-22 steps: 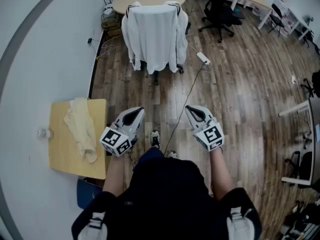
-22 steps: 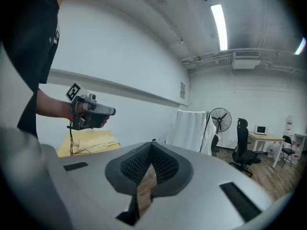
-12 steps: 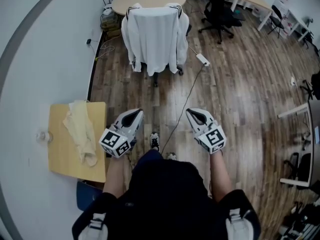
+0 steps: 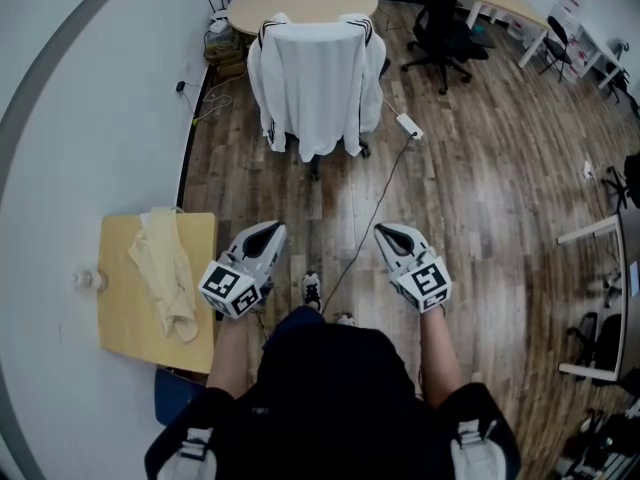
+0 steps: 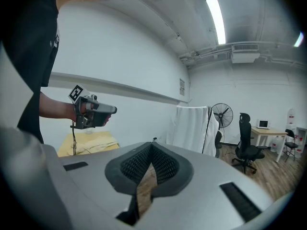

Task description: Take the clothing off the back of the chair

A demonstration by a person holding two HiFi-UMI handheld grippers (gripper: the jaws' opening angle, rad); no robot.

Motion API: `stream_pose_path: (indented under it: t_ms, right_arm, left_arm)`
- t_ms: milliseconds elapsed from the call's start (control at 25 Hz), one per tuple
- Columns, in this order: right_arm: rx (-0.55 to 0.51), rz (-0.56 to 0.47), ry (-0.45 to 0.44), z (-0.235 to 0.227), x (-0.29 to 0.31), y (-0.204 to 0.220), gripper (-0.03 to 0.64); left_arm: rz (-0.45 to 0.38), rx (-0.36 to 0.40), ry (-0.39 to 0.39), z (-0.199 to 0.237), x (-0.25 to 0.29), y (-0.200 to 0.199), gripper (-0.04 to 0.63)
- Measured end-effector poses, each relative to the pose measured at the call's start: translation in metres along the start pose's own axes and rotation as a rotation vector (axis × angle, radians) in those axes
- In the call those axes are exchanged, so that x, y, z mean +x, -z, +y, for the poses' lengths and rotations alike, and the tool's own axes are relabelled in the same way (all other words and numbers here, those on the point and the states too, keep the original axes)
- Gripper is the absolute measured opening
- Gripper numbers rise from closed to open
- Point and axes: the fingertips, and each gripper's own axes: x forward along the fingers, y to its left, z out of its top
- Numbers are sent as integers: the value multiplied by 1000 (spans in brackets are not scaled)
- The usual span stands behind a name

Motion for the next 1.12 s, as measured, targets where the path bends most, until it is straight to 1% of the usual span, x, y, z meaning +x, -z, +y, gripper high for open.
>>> stream_pose_path:
  t_ms: [520,840,1120]
  right_arm:
    - [9,28,7,-19,40,-2,-6]
    - [19,48,18,-27,74,-1,-6]
    - [23,45,45,-45,105,-12,-6]
  left_arm:
    - [1,-17,2,44,20,-6,0]
    - [4,-31,8,82,30,-10,0]
    - [0,-29,27,116,48,-19,0]
